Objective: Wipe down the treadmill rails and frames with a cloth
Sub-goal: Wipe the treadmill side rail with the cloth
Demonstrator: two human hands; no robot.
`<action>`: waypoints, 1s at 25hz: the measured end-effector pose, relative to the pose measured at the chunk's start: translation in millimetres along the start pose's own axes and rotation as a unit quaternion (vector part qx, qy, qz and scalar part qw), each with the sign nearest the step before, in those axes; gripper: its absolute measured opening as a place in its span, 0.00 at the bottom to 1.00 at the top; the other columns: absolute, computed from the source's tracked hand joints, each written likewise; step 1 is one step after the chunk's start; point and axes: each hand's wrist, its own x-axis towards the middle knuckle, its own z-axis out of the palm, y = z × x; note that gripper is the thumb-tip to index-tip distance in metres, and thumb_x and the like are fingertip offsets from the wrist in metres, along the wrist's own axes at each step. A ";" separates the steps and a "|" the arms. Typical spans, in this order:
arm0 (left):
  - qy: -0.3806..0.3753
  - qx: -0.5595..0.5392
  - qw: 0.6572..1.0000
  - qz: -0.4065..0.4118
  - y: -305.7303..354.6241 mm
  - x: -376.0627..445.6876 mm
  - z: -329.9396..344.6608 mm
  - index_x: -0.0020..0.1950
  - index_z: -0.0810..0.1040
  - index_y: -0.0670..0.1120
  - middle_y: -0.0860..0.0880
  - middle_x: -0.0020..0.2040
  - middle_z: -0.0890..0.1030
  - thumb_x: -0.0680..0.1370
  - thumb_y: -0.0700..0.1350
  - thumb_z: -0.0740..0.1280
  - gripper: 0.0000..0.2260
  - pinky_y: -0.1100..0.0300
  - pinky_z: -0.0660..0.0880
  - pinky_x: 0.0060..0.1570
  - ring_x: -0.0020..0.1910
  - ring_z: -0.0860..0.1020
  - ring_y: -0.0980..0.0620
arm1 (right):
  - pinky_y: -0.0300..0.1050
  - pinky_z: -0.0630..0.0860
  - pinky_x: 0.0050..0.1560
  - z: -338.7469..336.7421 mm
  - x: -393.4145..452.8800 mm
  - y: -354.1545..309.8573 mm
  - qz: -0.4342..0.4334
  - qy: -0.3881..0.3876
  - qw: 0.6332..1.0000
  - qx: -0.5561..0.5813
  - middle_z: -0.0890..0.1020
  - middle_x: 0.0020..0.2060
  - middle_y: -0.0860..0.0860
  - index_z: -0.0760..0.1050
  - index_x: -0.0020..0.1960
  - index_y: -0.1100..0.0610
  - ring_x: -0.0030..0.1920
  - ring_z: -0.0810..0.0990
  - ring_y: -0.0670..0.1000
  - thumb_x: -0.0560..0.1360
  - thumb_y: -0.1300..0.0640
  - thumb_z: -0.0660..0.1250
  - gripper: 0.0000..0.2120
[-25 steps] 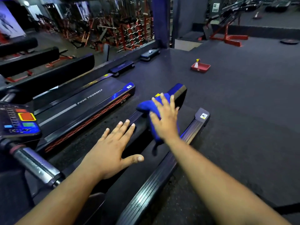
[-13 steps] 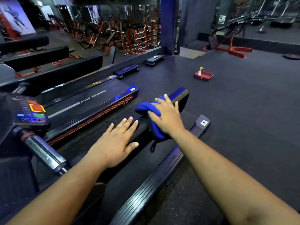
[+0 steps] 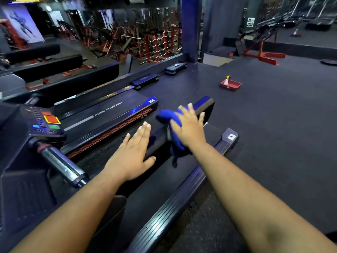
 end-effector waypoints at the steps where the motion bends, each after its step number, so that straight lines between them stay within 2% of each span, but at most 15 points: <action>1: -0.008 -0.003 1.000 -0.001 -0.5 0.9 -0.6 0.79 0.31 0.48 0.52 0.79 0.33 0.79 0.58 0.60 0.43 0.50 0.43 0.79 0.77 0.36 0.59 | 0.75 0.46 0.72 -3.0 11.7 -0.9 0.066 0.004 0.998 0.003 0.65 0.76 0.47 0.73 0.69 0.48 0.80 0.48 0.54 0.79 0.42 0.58 0.21; 2: -0.013 -0.011 1.000 -0.001 -0.9 1.4 -1.1 0.79 0.31 0.49 0.52 0.79 0.33 0.78 0.59 0.58 0.42 0.49 0.43 0.79 0.77 0.35 0.59 | 0.75 0.45 0.73 0.1 9.8 -12.3 0.110 0.011 0.994 0.015 0.65 0.76 0.47 0.74 0.68 0.48 0.80 0.47 0.53 0.79 0.43 0.59 0.21; 3: -0.012 -0.023 1.000 -0.001 -0.9 0.7 -1.6 0.78 0.30 0.49 0.53 0.79 0.33 0.77 0.61 0.56 0.42 0.49 0.43 0.79 0.77 0.35 0.60 | 0.74 0.44 0.73 6.8 -2.7 -28.6 0.109 0.018 0.993 0.030 0.66 0.76 0.46 0.74 0.68 0.48 0.80 0.46 0.53 0.78 0.43 0.59 0.21; 6: -0.007 -0.023 1.000 -0.010 -7.9 -12.6 -5.2 0.77 0.28 0.52 0.54 0.79 0.32 0.73 0.67 0.46 0.41 0.48 0.41 0.78 0.78 0.35 0.59 | 0.70 0.43 0.73 25.0 -59.4 -58.9 -0.038 -0.002 0.997 0.069 0.68 0.74 0.46 0.72 0.70 0.48 0.80 0.49 0.53 0.76 0.39 0.56 0.27; 8: -0.012 0.026 0.999 -0.013 -15.1 -35.1 -5.5 0.77 0.27 0.51 0.53 0.79 0.32 0.73 0.70 0.43 0.41 0.46 0.41 0.78 0.78 0.35 0.56 | 0.73 0.46 0.73 14.4 -47.7 -32.0 -0.104 -0.003 0.995 0.007 0.71 0.72 0.48 0.72 0.70 0.49 0.79 0.54 0.54 0.75 0.36 0.51 0.30; 9: -0.016 0.058 0.998 -0.016 -21.0 -50.4 -6.8 0.77 0.27 0.51 0.52 0.79 0.32 0.74 0.72 0.42 0.42 0.44 0.41 0.78 0.79 0.35 0.55 | 0.74 0.47 0.72 8.3 -27.4 -21.0 -0.089 -0.001 0.996 -0.015 0.72 0.71 0.49 0.73 0.70 0.51 0.79 0.56 0.54 0.75 0.36 0.50 0.31; 11: -0.033 0.102 0.994 -0.027 -32.1 -79.5 -9.6 0.76 0.26 0.51 0.52 0.79 0.31 0.73 0.74 0.40 0.42 0.43 0.40 0.77 0.78 0.34 0.55 | 0.74 0.47 0.73 -3.1 4.5 -14.3 0.018 -0.007 0.999 -0.026 0.72 0.71 0.48 0.75 0.68 0.52 0.79 0.55 0.53 0.78 0.39 0.54 0.26; 13: -0.035 0.104 0.993 -0.041 -42.5 -106.7 -13.4 0.77 0.27 0.51 0.52 0.79 0.30 0.72 0.76 0.39 0.44 0.42 0.40 0.77 0.78 0.34 0.55 | 0.72 0.45 0.74 8.7 -12.9 -47.8 0.089 -0.004 0.996 -0.013 0.70 0.73 0.48 0.74 0.69 0.51 0.79 0.51 0.53 0.78 0.44 0.58 0.23; 14: -0.033 0.098 0.994 -0.047 -45.0 -113.8 -14.2 0.77 0.27 0.50 0.52 0.79 0.31 0.70 0.77 0.39 0.46 0.42 0.40 0.77 0.78 0.34 0.55 | 0.70 0.44 0.75 17.4 -35.6 -70.6 0.070 -0.002 0.997 0.008 0.69 0.74 0.48 0.73 0.70 0.51 0.80 0.50 0.53 0.78 0.44 0.58 0.23; 16: -0.031 0.093 0.994 -0.052 -51.9 -127.5 -16.8 0.78 0.28 0.50 0.52 0.79 0.31 0.68 0.78 0.39 0.49 0.43 0.40 0.77 0.78 0.34 0.55 | 0.68 0.41 0.75 29.9 -90.7 -109.8 -0.030 -0.028 0.998 0.057 0.67 0.75 0.47 0.70 0.72 0.49 0.80 0.49 0.53 0.76 0.40 0.55 0.28; 18: -0.041 0.102 0.993 -0.046 -62.2 -145.6 -20.2 0.77 0.28 0.49 0.52 0.78 0.30 0.67 0.79 0.39 0.50 0.42 0.40 0.77 0.78 0.33 0.55 | 0.69 0.42 0.75 27.4 -108.3 -113.1 -0.112 -0.050 0.992 0.014 0.67 0.75 0.47 0.68 0.74 0.48 0.80 0.50 0.52 0.75 0.35 0.48 0.32; 19: -0.046 0.101 0.993 -0.045 -66.9 -153.2 -21.3 0.77 0.28 0.49 0.52 0.78 0.30 0.66 0.80 0.39 0.51 0.43 0.40 0.77 0.78 0.33 0.55 | 0.71 0.43 0.74 24.2 -96.1 -105.6 -0.120 -0.043 0.992 -0.023 0.67 0.75 0.47 0.67 0.74 0.47 0.79 0.52 0.52 0.75 0.35 0.47 0.33; 21: -0.045 0.071 0.996 -0.040 -73.6 -166.3 -23.4 0.77 0.28 0.50 0.53 0.78 0.30 0.66 0.80 0.39 0.51 0.44 0.39 0.77 0.78 0.34 0.55 | 0.74 0.46 0.72 19.4 -70.2 -97.4 0.001 -0.009 0.999 -0.044 0.65 0.76 0.48 0.68 0.74 0.48 0.79 0.51 0.53 0.78 0.37 0.52 0.28; 23: -0.038 0.039 0.998 -0.019 -74.1 -172.1 -23.8 0.77 0.28 0.50 0.54 0.78 0.31 0.67 0.80 0.39 0.50 0.46 0.39 0.77 0.78 0.34 0.56 | 0.74 0.48 0.72 31.4 -80.4 -120.1 0.133 0.034 0.990 0.015 0.61 0.78 0.49 0.68 0.74 0.49 0.80 0.46 0.55 0.79 0.40 0.57 0.26; 25: -0.020 -0.008 1.000 -0.007 -74.0 -170.6 -23.9 0.77 0.28 0.50 0.55 0.78 0.30 0.66 0.81 0.37 0.51 0.49 0.38 0.77 0.78 0.34 0.57 | 0.70 0.46 0.75 57.2 -130.3 -173.4 0.095 0.073 0.988 0.102 0.61 0.78 0.49 0.69 0.74 0.49 0.80 0.44 0.57 0.77 0.39 0.57 0.28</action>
